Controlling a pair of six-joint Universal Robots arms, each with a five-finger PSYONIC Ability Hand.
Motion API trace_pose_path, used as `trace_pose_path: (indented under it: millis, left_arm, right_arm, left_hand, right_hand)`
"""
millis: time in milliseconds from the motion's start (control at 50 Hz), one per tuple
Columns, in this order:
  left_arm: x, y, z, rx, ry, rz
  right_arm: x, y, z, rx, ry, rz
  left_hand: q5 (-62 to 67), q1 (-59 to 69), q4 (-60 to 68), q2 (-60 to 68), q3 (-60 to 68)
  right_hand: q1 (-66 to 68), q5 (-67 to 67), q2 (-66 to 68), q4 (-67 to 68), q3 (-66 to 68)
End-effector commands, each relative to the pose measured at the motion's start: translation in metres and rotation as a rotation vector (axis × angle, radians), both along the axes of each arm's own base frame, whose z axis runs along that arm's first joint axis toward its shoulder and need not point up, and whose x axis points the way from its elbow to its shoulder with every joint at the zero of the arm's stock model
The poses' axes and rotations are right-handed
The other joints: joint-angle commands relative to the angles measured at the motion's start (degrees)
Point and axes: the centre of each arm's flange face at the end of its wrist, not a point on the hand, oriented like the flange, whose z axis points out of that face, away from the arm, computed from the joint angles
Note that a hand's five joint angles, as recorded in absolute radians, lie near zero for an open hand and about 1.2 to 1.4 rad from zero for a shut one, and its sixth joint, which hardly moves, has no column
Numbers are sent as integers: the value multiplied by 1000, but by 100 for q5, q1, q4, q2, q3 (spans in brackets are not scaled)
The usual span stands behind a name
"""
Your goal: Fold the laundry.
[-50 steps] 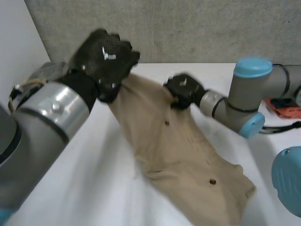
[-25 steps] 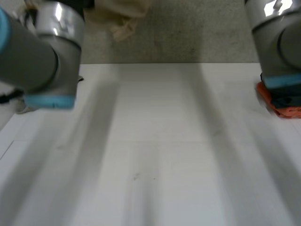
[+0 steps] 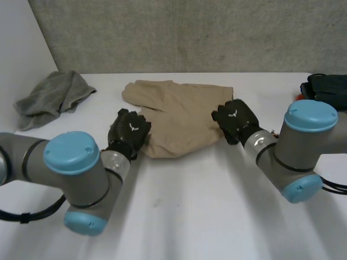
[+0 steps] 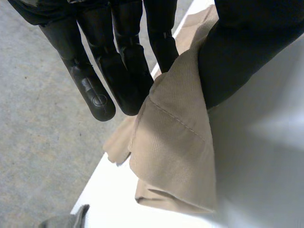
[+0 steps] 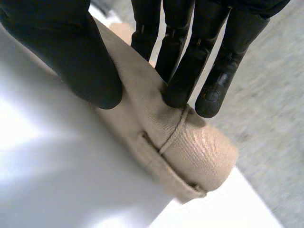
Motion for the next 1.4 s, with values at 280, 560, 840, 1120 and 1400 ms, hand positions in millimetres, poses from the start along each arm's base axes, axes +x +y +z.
trace_pose_path:
  millis: [280,560,840,1120,1400]
  left_arm:
    - [70,163,32,540,-546,-215]
    - [-7,-3,43,-15,-196,20]
    - [-67,-121,9,-399,-68,81]
    - [-70,-113,15,-434,13,49]
    - [-47,-49,48,-366,148,14]
  right_arm:
    - [-75,130,44,447,558,181]
    - [-42,29,35,97,364,-72]
    - [7,-90,-3,-421,177,-168]
    - [9,-91,7,-404,101,-236]
    - [-35,-18,37,145,-55,-228]
  left_hand:
    - [1534,1463,1115,1155,1175]
    - [1534,1463,1115,1155,1175]
    - [1534,1463,1115,1155,1175]
    - [-5466,-5537,-5885,-5845,-5825]
    - [-5466,-5537,-5885,-5845,-5825]
  right_hand:
    - [2387,1451,1335,1177,1128]
    - [2387,1451,1335,1177,1128]
    - [2387,1451,1335,1177,1128]
    - [-4613,-5549,-5665,-5823,-5872]
    - [-4613,-5549,-5665,-5823,-5872]
